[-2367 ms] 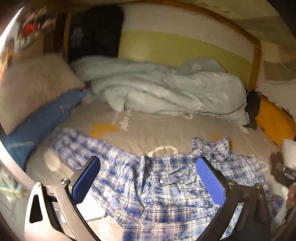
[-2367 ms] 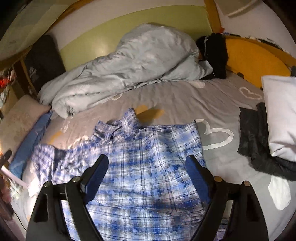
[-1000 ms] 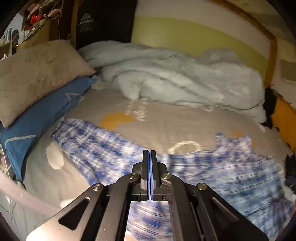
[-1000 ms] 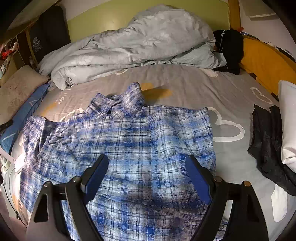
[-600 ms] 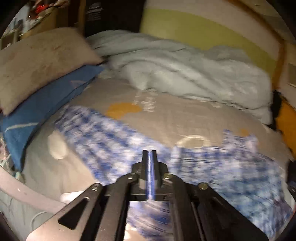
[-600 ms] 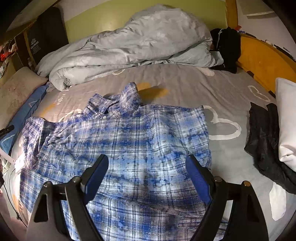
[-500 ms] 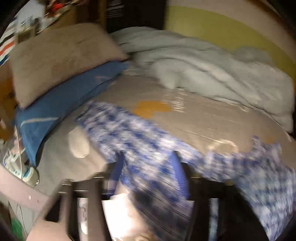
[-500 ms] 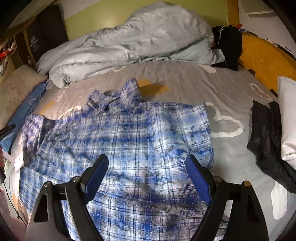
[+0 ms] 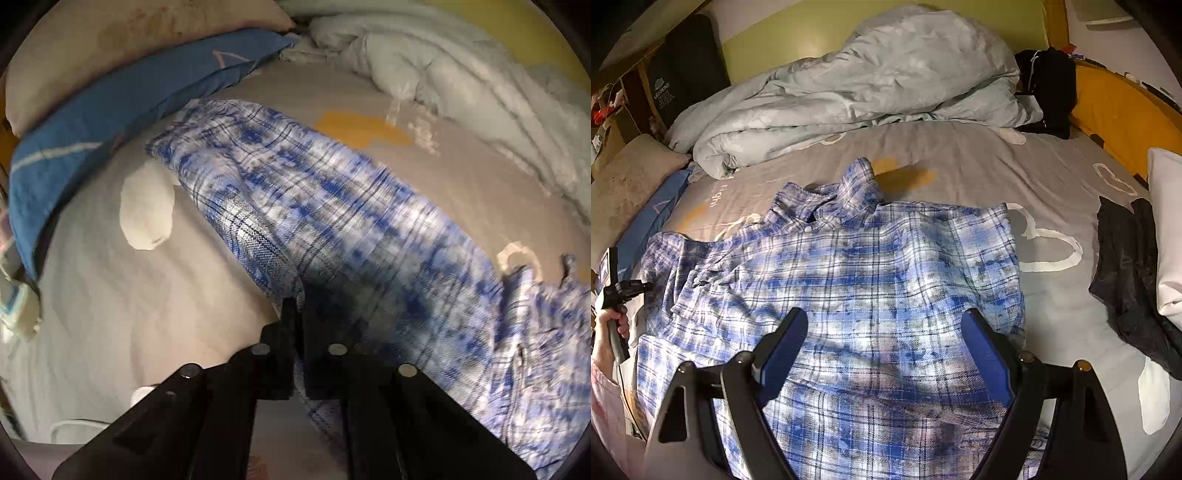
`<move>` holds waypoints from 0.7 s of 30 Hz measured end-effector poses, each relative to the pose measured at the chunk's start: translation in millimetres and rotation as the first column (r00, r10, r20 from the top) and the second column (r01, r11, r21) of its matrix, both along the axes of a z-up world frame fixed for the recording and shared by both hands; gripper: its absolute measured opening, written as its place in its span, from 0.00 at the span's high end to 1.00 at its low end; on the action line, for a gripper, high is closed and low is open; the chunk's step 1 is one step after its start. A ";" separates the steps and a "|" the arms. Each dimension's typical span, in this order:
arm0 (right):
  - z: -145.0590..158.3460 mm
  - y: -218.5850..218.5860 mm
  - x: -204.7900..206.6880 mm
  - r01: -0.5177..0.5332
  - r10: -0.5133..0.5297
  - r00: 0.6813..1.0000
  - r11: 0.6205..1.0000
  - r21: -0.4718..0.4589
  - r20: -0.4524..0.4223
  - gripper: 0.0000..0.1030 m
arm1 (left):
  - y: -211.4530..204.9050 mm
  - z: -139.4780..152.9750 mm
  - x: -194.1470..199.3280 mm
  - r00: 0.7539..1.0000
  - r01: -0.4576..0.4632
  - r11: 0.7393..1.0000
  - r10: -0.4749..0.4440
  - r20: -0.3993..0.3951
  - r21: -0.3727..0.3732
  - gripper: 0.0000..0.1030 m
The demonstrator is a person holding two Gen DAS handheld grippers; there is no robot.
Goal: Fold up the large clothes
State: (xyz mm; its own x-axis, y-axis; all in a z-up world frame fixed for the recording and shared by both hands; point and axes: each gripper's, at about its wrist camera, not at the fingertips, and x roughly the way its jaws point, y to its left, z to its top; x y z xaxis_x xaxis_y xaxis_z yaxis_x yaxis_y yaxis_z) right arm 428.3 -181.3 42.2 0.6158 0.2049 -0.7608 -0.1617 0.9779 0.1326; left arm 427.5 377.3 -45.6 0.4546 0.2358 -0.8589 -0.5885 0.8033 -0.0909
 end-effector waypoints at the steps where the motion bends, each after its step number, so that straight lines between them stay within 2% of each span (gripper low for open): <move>1: -0.1 -0.4 0.3 -0.001 0.001 1.000 1.000 0.004 -0.002 0.19 | -3.5 7.5 -2.2 1.000 0.004 1.000 -0.005 0.027 0.017 0.98; 3: 0.3 -0.4 0.3 0.001 -0.001 1.000 1.000 0.002 0.000 0.19 | -18.6 30.4 -5.1 0.993 0.046 0.997 -0.053 0.109 0.067 0.98; 5: 1.6 -0.5 0.7 0.000 0.000 1.000 1.000 0.006 0.005 0.19 | -45.9 61.3 -12.7 0.967 0.121 0.988 -0.140 0.214 0.099 0.98; 7: 3.7 -0.5 -0.5 -0.003 0.003 1.000 1.000 0.015 0.007 0.19 | -81.4 88.3 -24.1 0.924 0.212 0.973 -0.231 0.305 0.094 0.98; 8: 4.3 0.0 -0.9 -0.004 0.004 1.000 1.000 0.017 0.008 0.19 | -99.2 97.5 -29.2 0.905 0.257 0.962 -0.272 0.327 0.089 0.98; 11: 5.3 1.2 -2.8 -0.005 0.005 1.000 1.000 0.012 0.016 0.19 | -162.3 109.0 -48.4 0.836 0.410 0.908 -0.411 0.364 0.084 0.98; 12: 5.3 0.5 -3.7 -0.001 0.001 1.000 1.000 0.009 0.018 0.19 | -183.6 103.1 -52.5 0.824 0.452 0.889 -0.445 0.350 0.065 0.98; 15: 4.9 -0.9 -4.0 0.000 -0.001 1.000 1.000 0.014 0.010 0.19 | -226.3 71.5 -52.8 0.821 0.522 0.853 -0.493 0.288 -0.030 0.98; 17: 5.7 -2.2 -4.6 0.001 -0.001 1.000 1.000 0.018 0.010 0.19 | -256.4 48.9 -48.5 0.812 0.569 0.822 -0.555 0.178 -0.031 0.94; 18: 7.1 -3.2 -5.3 0.004 -0.004 1.000 1.000 0.018 0.015 0.19 | -269.0 42.5 -48.0 0.812 0.576 0.817 -0.573 0.108 0.007 0.82; 19: 8.2 -3.7 -5.4 0.005 -0.006 1.000 1.000 0.016 0.020 0.19 | -276.8 40.5 -48.2 0.813 0.578 0.815 -0.579 0.052 0.043 0.74; 20: 9.7 -4.4 -6.0 0.006 -0.007 1.000 1.000 0.013 0.027 0.19 | -281.0 42.9 -48.1 0.817 0.573 0.814 -0.577 0.018 0.091 0.62; 21: 10.8 -4.9 -6.5 0.007 -0.007 0.999 1.000 0.008 0.032 0.19 | -279.0 48.8 -47.9 0.818 0.567 0.816 -0.573 0.039 0.113 0.55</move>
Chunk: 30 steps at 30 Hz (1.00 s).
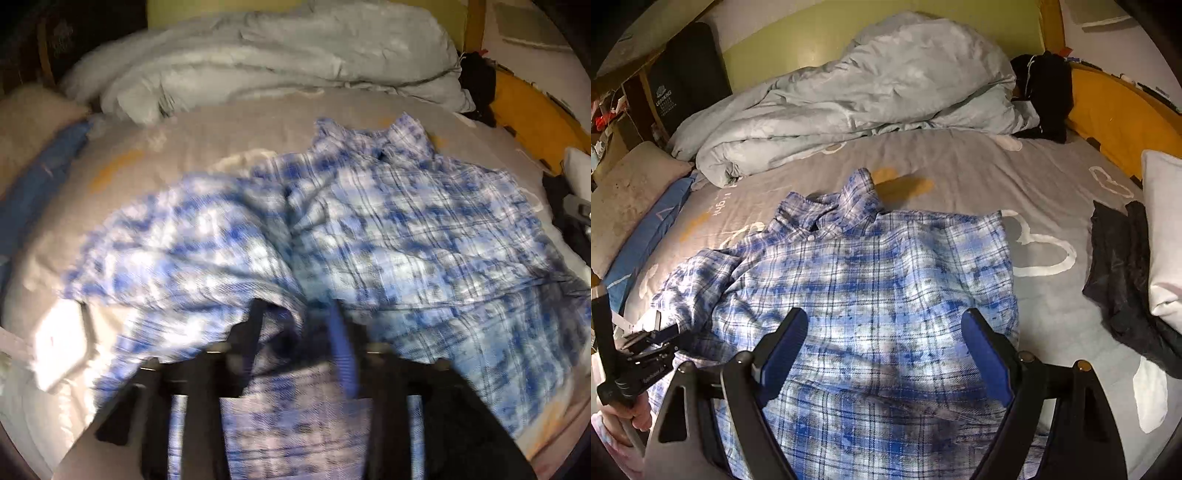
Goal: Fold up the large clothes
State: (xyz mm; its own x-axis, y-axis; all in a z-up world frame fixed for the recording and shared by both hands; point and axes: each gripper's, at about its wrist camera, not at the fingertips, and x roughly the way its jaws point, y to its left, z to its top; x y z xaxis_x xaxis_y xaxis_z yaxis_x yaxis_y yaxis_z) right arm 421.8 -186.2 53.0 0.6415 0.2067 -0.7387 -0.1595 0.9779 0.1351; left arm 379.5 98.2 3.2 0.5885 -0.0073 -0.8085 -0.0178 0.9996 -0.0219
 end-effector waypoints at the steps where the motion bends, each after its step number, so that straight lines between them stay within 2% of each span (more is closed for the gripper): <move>1: 0.5 -0.2 -0.2 -0.001 0.001 1.000 1.000 -0.002 0.002 0.19 | 7.1 9.3 -2.1 0.999 -0.006 1.000 0.008 0.038 -0.030 0.53; 5: -1.3 -0.3 1.0 0.000 0.000 1.000 1.000 -0.003 -0.008 0.19 | 53.4 29.2 -4.0 0.989 -0.098 0.981 0.114 0.090 -0.167 0.28; 6: -2.8 -0.1 1.8 0.000 0.000 1.000 1.000 -0.003 -0.014 0.19 | 66.1 29.4 -1.8 0.985 -0.133 0.975 0.150 0.090 -0.176 0.25; 8: -5.7 0.6 2.9 -0.003 0.003 1.000 1.000 -0.003 -0.025 0.19 | 86.1 26.8 9.2 0.974 -0.198 0.964 0.213 0.072 -0.175 0.25; 10: -8.7 2.3 4.1 -0.008 0.008 0.999 1.000 -0.009 -0.035 0.19 | 107.8 21.2 22.1 0.975 -0.213 0.963 0.220 0.022 -0.167 0.24; 11: -9.0 3.1 4.0 -0.010 0.010 0.999 1.000 -0.010 -0.037 0.19 | 119.6 18.6 30.0 0.979 -0.203 0.969 0.205 0.002 -0.143 0.24; 12: -9.4 3.6 3.9 -0.012 0.011 0.999 1.000 -0.011 -0.036 0.19 | 129.5 18.9 30.8 0.973 -0.229 0.968 0.231 0.009 -0.104 0.23; 13: -9.3 4.4 3.6 -0.013 0.013 0.999 1.000 -0.012 -0.036 0.19 | 141.9 18.7 31.1 0.959 -0.280 0.958 0.282 0.029 -0.056 0.23; 14: -9.5 5.0 3.4 -0.016 0.015 0.999 1.000 -0.015 -0.035 0.19 | 150.5 16.7 30.9 0.952 -0.301 0.952 0.303 0.032 -0.047 0.23; 18: -13.0 8.5 4.2 -0.026 0.025 0.999 0.999 -0.033 -0.039 0.19 | 176.3 -5.0 39.4 0.960 -0.279 0.947 0.271 -0.070 -0.158 0.23; 23: -19.2 10.9 8.2 -0.022 0.020 0.998 0.999 -0.043 -0.059 0.19 | 164.3 -42.6 52.9 0.963 -0.242 0.945 0.205 -0.177 -0.222 0.24; 24: -19.2 10.1 8.2 -0.021 0.018 0.998 0.999 -0.044 -0.061 0.19 | 159.9 -49.0 54.7 0.963 -0.229 0.947 0.187 -0.192 -0.225 0.31; 25: -18.2 8.9 7.8 -0.020 0.017 0.998 0.999 -0.042 -0.058 0.19 | 156.3 -52.3 53.8 0.965 -0.223 0.955 0.189 -0.181 -0.194 0.41; 26: -16.0 7.3 6.9 -0.017 0.015 0.998 0.999 -0.039 -0.053 0.19 | 152.9 -51.1 52.9 0.967 -0.221 0.964 0.196 -0.166 -0.150 0.69; 27: -12.8 5.2 5.9 -0.015 0.013 0.999 0.999 -0.034 -0.044 0.19 | 150.4 -48.3 52.3 0.968 -0.220 0.968 0.201 -0.150 -0.118 0.89; 29: -8.6 3.2 4.8 -0.014 0.013 0.999 1.000 -0.027 -0.033 0.19 | 149.8 -35.5 48.3 0.970 -0.236 0.965 0.226 -0.094 -0.112 0.97; 30: -6.9 2.7 5.0 -0.013 0.012 1.000 1.000 -0.026 -0.028 0.19 | 149.2 -26.6 45.1 0.968 -0.251 0.961 0.246 -0.059 -0.116 0.98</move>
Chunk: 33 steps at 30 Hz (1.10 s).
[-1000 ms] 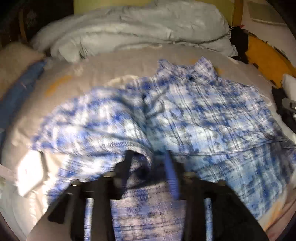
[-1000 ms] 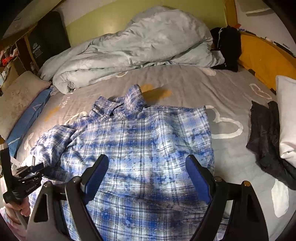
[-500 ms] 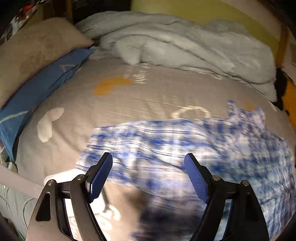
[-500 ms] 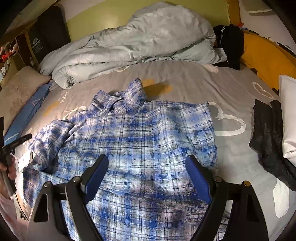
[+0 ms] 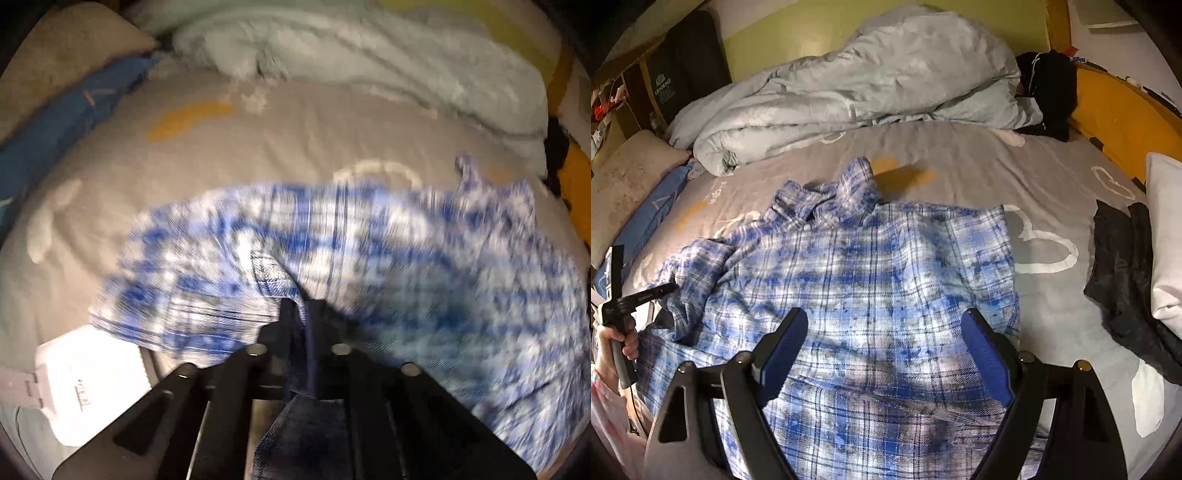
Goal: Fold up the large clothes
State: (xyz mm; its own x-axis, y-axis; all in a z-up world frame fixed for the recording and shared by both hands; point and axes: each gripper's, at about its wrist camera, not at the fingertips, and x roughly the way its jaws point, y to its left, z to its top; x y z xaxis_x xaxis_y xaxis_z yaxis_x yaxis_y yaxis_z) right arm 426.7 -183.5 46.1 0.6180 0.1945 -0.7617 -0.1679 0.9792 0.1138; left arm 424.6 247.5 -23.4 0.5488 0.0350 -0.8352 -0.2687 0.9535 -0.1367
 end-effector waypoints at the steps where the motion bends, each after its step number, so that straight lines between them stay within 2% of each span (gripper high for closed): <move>1: 0.8 -0.1 0.2 0.003 -0.003 1.000 1.000 -0.002 0.004 0.19 | -1.7 7.9 -2.6 0.999 -0.010 1.000 0.010 0.031 0.010 0.98; 5: 0.2 0.4 0.3 0.011 -0.011 1.000 1.000 -0.013 0.004 0.19 | -19.6 51.3 -21.8 0.981 -0.009 0.995 -0.011 0.194 0.099 0.98; 8: 3.8 -1.1 0.0 0.017 -0.017 1.000 1.000 0.001 0.010 0.19 | -34.6 78.0 -37.3 0.954 0.030 0.999 -0.040 0.297 0.040 0.98; 10: 7.2 -3.2 0.1 0.026 -0.026 0.999 1.000 0.008 0.020 0.19 | -60.7 93.0 -50.6 0.932 0.081 0.997 -0.076 0.356 -0.002 0.98; 12: 10.2 -6.2 -0.6 0.040 -0.040 0.999 0.999 0.018 0.029 0.19 | -95.2 103.3 -56.9 0.915 0.167 0.986 -0.149 0.374 -0.016 0.98; 15: 10.9 -9.4 -0.8 0.056 -0.057 0.998 0.998 0.009 0.039 0.19 | -151.4 107.3 -63.2 0.876 0.318 0.948 -0.288 0.386 -0.015 0.98; 18: 11.2 -11.4 -1.8 0.074 -0.071 0.996 0.996 -0.044 0.063 0.19 | -195.3 93.4 -66.7 0.853 0.450 0.891 -0.410 0.322 -0.058 0.95; 19: 11.4 -11.8 -2.2 0.073 -0.070 0.995 0.996 -0.052 0.066 0.19 | -201.8 88.2 -68.1 0.851 0.470 0.880 -0.430 0.302 -0.071 0.94; 20: 12.2 -12.3 -2.4 0.075 -0.071 0.995 0.996 -0.057 0.071 0.19 | -207.6 82.2 -70.7 0.853 0.479 0.875 -0.443 0.277 -0.075 0.84; 21: 13.6 -13.3 -2.8 0.077 -0.072 0.994 0.995 -0.057 0.076 0.19 | -209.3 78.5 -72.8 0.857 0.475 0.877 -0.444 0.262 -0.070 0.67; 23: 16.0 -15.6 -2.7 0.078 -0.075 0.994 0.996 -0.041 0.077 0.19 | -203.5 76.3 -76.7 0.869 0.448 0.892 -0.420 0.261 -0.055 0.50; 26: 16.6 -17.4 -2.4 0.078 -0.076 0.994 0.997 -0.026 0.076 0.19 | -185.5 81.2 -80.5 0.882 0.408 0.912 -0.383 0.273 -0.041 0.50; 28: 15.9 -16.6 -2.8 0.074 -0.071 0.995 0.997 -0.034 0.075 0.19 | -172.7 84.9 -86.2 0.899 0.362 0.932 -0.340 0.275 -0.033 0.48; 31: 12.5 -8.4 -5.1 0.054 -0.051 0.996 0.997 -0.047 0.071 0.19 | -152.8 88.0 -82.1 0.924 0.279 0.960 -0.271 0.270 0.008 0.42; 32: 11.1 -4.7 -5.8 0.046 -0.042 0.997 0.997 -0.054 0.069 0.19 | -147.4 86.5 -77.1 0.933 0.260 0.965 -0.259 0.249 0.032 0.35; 33: 9.7 -0.1 -7.0 0.031 -0.027 0.997 0.998 -0.063 0.067 0.19 | -142.8 81.7 -70.8 0.941 0.252 0.967 -0.255 0.222 0.041 0.32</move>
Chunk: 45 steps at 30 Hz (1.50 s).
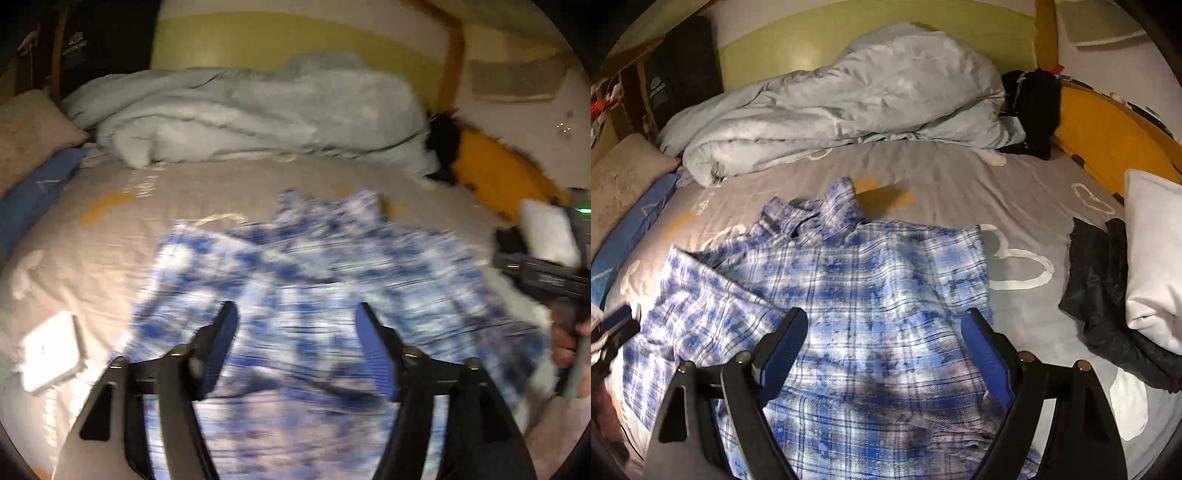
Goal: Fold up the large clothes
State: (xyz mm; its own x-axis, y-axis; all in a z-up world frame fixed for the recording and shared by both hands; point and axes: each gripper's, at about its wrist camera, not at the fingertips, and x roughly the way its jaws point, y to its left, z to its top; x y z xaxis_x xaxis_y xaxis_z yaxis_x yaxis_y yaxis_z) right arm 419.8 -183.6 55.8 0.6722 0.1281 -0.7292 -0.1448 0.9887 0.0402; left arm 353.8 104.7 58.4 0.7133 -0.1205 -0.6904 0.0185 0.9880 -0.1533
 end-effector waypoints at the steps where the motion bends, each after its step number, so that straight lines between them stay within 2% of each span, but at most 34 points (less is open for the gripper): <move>1: -1.4 3.4 -0.9 -0.010 0.010 1.000 1.000 -0.006 -0.001 0.19 | 6.2 -6.7 4.5 1.000 -0.007 1.000 0.007 -0.023 -0.001 0.32; 4: -5.7 11.7 -2.8 -0.029 0.029 1.000 0.999 -0.028 -0.005 0.19 | 20.5 -38.8 22.3 0.990 -0.017 0.996 0.005 -0.139 -0.089 0.32; 7: -8.0 15.4 -3.1 -0.041 0.041 0.999 0.999 -0.035 -0.011 0.19 | 24.5 -68.6 32.7 0.972 0.009 0.967 -0.068 -0.224 -0.255 0.37; 8: -7.6 15.5 -3.3 -0.043 0.043 0.999 0.998 -0.037 -0.011 0.19 | 23.6 -77.6 35.9 0.965 0.019 0.950 -0.099 -0.243 -0.311 0.54; 9: -6.7 14.9 -3.3 -0.043 0.043 0.999 0.998 -0.037 -0.008 0.19 | 21.4 -83.4 36.8 0.962 0.013 0.949 -0.099 -0.256 -0.316 0.69; 13: -2.7 9.1 -3.3 -0.029 0.029 1.000 0.999 -0.020 -0.003 0.19 | 7.0 -79.8 34.1 0.972 0.039 0.963 -0.099 -0.211 -0.268 0.96; 15: -1.0 5.4 -3.3 -0.017 0.017 1.000 1.000 -0.008 -0.003 0.19 | -2.2 -69.7 29.8 0.983 0.058 0.966 -0.100 -0.157 -0.253 0.96; 17: 1.2 3.0 -3.4 -0.010 0.010 1.000 1.000 0.002 0.001 0.19 | -19.6 -51.7 21.3 0.991 0.095 0.977 -0.111 -0.079 -0.192 0.96; 19: 4.0 0.8 -4.7 -0.004 0.004 1.000 1.000 0.007 0.009 0.19 | -39.5 -36.0 15.2 0.987 0.157 0.966 -0.163 -0.013 -0.205 0.97; 21: 7.4 -2.4 -7.2 0.002 -0.003 1.000 1.000 0.019 0.016 0.19 | -67.7 -24.9 7.2 0.970 0.242 0.946 -0.243 0.026 -0.214 0.98; 23: 11.0 -4.7 -9.2 0.003 -0.004 1.000 0.999 0.035 0.021 0.19 | -101.6 -22.7 -5.5 0.941 0.335 0.923 -0.336 0.025 -0.188 0.98; 24: 12.1 -5.9 -9.7 0.003 -0.003 1.000 0.999 0.039 0.023 0.19 | -114.7 -25.2 -10.9 0.932 0.356 0.917 -0.363 -0.006 -0.179 0.97; 26: 13.9 -8.2 -11.0 0.002 -0.003 1.000 0.999 0.045 0.023 0.19 | -130.5 -32.1 -21.4 0.903 0.392 0.885 -0.422 -0.080 -0.251 0.96; 28: 14.2 -11.0 -11.5 0.002 -0.003 1.000 0.999 0.053 0.018 0.19 | -132.7 -29.9 -32.0 0.890 0.415 0.872 -0.448 -0.083 -0.261 0.88; 30: 13.3 -13.0 -11.5 0.002 -0.003 1.000 0.998 0.057 0.011 0.19 | -128.6 -19.0 -41.6 0.900 0.418 0.889 -0.433 -0.047 -0.186 0.65; 32: 9.3 -13.0 -10.0 -0.007 0.008 1.000 0.998 0.060 -0.017 0.19 | -119.2 -9.2 -44.2 0.919 0.388 0.911 -0.393 -0.009 -0.139 0.55; 35: -7.6 -7.9 -7.8 -0.077 0.085 0.990 0.994 0.074 -0.109 0.19 | -95.3 -0.6 -33.1 0.948 0.314 0.940 -0.318 -0.011 -0.132 0.55; 37: -25.6 -4.2 -10.9 -0.135 0.144 0.974 0.989 0.063 -0.177 0.25 | -76.5 3.5 -22.1 0.966 0.255 0.960 -0.257 -0.001 -0.112 0.55; 40: -47.9 -4.7 -19.8 -0.180 0.197 0.948 0.980 0.090 -0.251 0.30 | -58.9 6.8 -10.9 0.983 0.180 0.983 -0.180 0.024 -0.026 0.55; 42: -61.3 -6.2 -26.7 -0.195 0.225 0.929 0.972 0.127 -0.294 0.33 | -46.5 11.3 -6.6 0.990 0.128 0.991 -0.129 0.048 0.023 0.55; 45: -74.9 -1.5 -33.1 -0.216 0.252 0.916 0.966 0.144 -0.313 0.35 | -26.5 15.7 -3.1 0.995 0.081 0.997 -0.082 0.063 0.013 0.55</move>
State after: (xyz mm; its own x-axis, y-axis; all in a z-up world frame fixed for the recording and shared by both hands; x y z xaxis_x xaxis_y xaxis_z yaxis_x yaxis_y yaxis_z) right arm 386.7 -185.1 -19.1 0.3407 0.3396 -0.8767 -0.3325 0.9157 0.2255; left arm 350.7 78.2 74.1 0.7441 -0.1731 -0.6453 0.1086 0.9843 -0.1388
